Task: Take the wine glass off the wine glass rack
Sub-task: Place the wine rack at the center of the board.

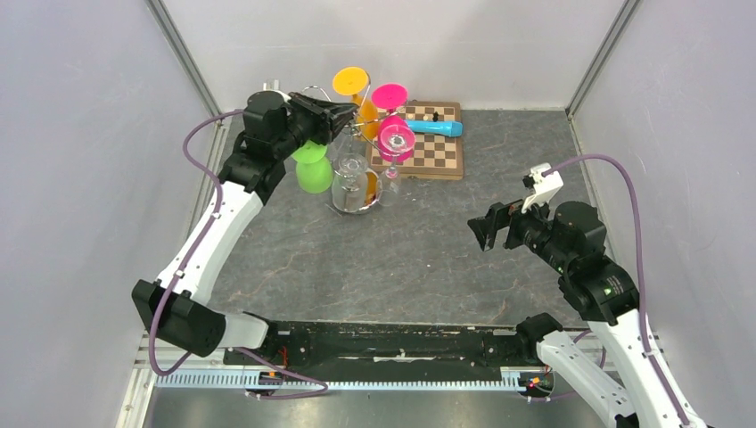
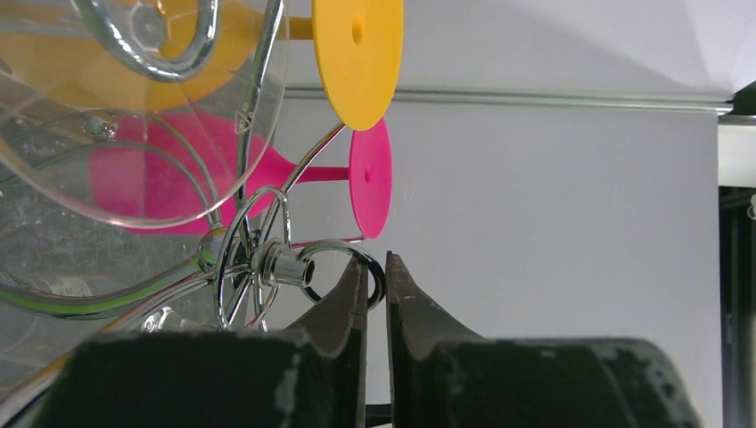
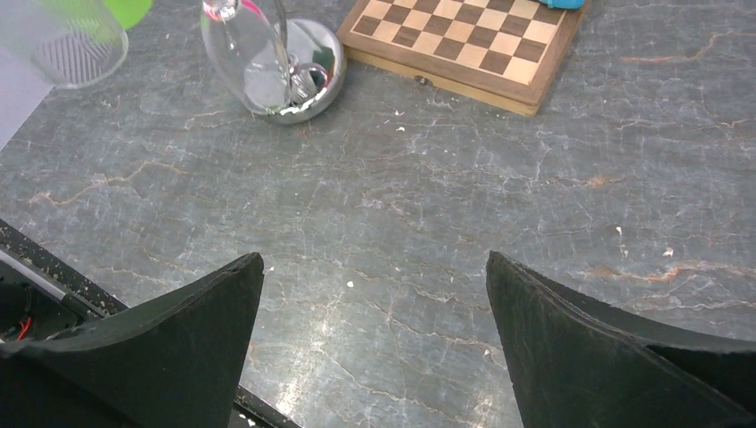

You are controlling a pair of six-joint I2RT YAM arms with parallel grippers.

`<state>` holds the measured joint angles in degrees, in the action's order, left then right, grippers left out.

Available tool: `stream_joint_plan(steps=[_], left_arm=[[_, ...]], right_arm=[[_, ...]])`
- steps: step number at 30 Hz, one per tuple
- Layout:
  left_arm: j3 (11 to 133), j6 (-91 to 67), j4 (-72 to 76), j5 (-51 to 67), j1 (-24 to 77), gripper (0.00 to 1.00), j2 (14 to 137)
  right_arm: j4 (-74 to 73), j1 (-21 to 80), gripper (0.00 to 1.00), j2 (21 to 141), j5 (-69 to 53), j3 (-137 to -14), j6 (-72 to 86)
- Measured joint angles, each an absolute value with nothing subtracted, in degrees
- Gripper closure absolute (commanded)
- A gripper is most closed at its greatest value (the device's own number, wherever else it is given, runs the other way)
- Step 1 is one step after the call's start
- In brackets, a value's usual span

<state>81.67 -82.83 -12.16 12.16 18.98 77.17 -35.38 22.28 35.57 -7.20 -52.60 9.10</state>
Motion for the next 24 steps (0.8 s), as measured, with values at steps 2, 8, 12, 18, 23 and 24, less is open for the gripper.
stream_joint_plan(steps=[2,8,12,18,23,24], left_arm=[[81.38,-82.81,-12.1,11.66,20.62,0.98,77.19],[81.28,-82.78,-11.92,10.59,23.88,0.98,77.21],[81.28,-82.76,-11.9,10.28,25.78,0.98,77.21],[81.28,-82.56,-11.9,9.02,28.45,0.98,77.21],[81.14,-82.48,-11.9,7.9,30.89,0.98,77.21],[81.12,-82.48,-11.9,7.75,31.24,0.98,77.21]], right_arm=[[-35.62,22.28,0.02,35.57,-6.96,-53.28,8.8],[-36.49,22.28,0.02,35.48,-5.65,-54.41,7.88],[-37.56,22.28,0.02,34.89,-4.08,-54.43,7.77],[-38.96,22.28,0.02,34.76,-1.41,-56.27,7.55],[-40.14,22.28,0.02,35.09,1.41,-58.43,7.44],[-40.53,22.28,0.02,35.16,2.0,-58.89,7.42]])
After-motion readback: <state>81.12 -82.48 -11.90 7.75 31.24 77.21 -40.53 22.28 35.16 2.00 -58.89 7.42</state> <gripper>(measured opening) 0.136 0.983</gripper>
